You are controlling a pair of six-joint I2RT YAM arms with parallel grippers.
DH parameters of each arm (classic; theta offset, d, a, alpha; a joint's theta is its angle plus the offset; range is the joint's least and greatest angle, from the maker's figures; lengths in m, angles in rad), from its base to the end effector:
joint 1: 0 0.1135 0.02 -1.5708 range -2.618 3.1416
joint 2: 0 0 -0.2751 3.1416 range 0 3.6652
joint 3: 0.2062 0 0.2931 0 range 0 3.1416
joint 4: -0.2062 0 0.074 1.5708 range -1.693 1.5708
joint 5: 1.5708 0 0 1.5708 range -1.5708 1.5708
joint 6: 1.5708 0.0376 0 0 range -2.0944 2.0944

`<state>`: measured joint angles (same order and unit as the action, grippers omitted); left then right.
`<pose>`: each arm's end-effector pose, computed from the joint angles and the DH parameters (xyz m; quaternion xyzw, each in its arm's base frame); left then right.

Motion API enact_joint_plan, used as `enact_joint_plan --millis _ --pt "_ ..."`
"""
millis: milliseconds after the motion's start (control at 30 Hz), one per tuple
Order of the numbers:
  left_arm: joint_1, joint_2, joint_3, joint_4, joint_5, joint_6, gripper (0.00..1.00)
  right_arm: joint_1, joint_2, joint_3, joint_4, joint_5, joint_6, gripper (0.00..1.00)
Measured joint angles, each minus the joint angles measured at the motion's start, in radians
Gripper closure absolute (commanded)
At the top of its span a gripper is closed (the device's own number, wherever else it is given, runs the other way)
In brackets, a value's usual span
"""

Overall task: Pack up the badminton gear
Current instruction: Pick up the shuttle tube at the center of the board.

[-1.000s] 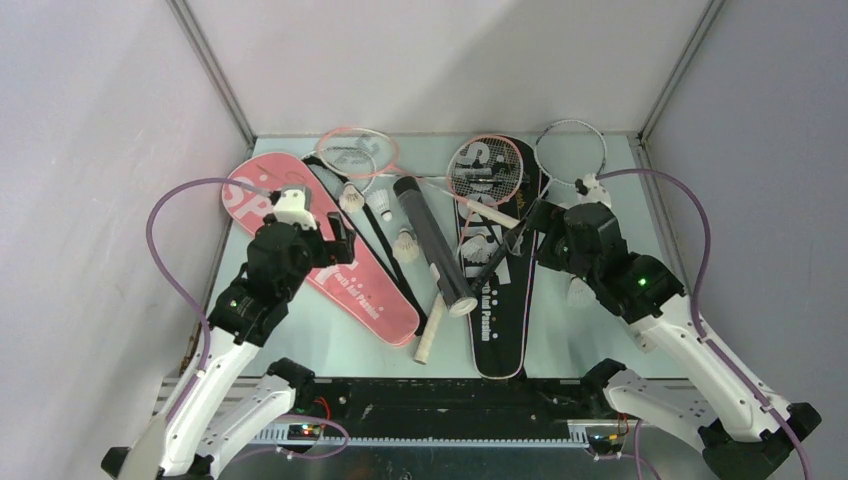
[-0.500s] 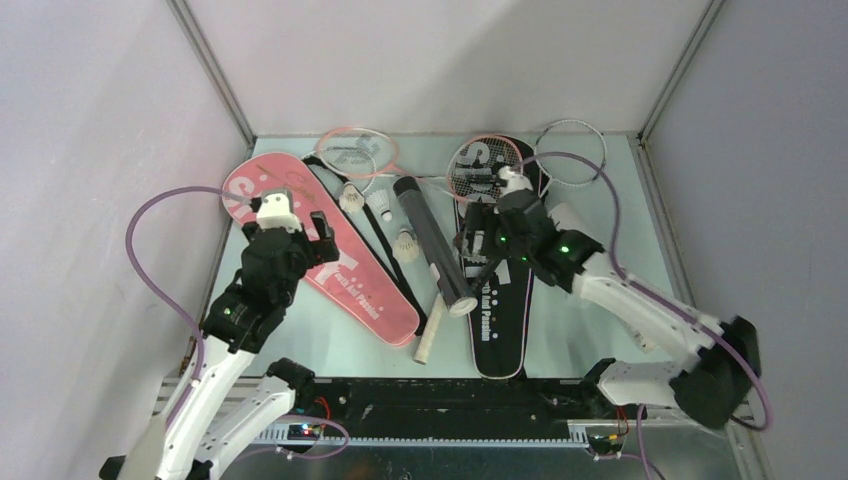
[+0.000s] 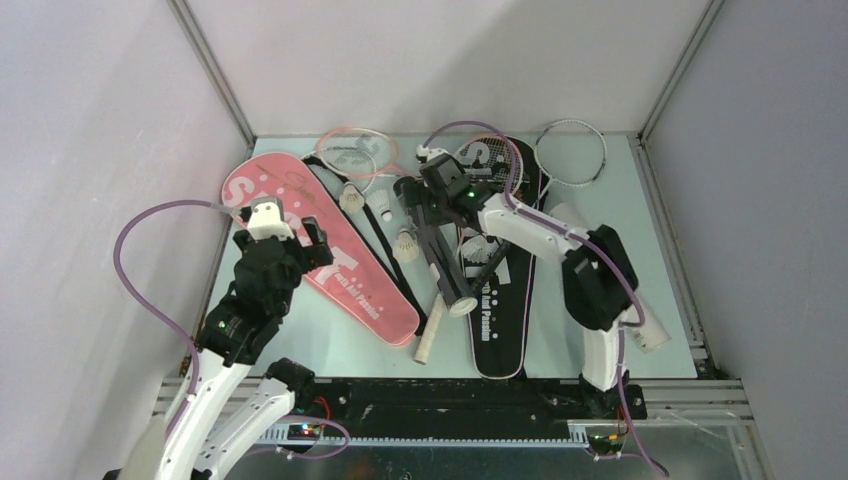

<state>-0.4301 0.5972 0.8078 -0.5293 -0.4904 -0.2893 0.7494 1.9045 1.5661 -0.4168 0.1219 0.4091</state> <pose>0.1549 -0.0516 0.3533 -0.0866 0.7942 -0.0160 0.6013 0.3558 0.3248 0.2585 -0.1313 0.9072 0.1699 0.3619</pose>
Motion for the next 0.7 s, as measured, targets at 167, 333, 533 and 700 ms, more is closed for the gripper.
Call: enact_joint_plan --millis 167,333,533,700 --pt "0.0 0.0 0.0 0.003 -0.001 -0.002 0.02 -0.021 0.149 0.12 -0.071 -0.037 -0.04 0.14" --pt "0.0 0.0 0.0 0.004 -0.001 -0.002 0.02 -0.046 0.234 0.134 -0.104 -0.092 -0.042 0.16" --pt "0.0 0.001 0.0 0.004 -0.001 -0.002 0.02 -0.065 0.259 0.133 -0.105 -0.153 -0.041 0.22" --pt "0.0 0.01 0.0 0.012 0.002 -0.002 0.03 -0.077 0.259 0.124 -0.085 -0.193 -0.04 0.43"
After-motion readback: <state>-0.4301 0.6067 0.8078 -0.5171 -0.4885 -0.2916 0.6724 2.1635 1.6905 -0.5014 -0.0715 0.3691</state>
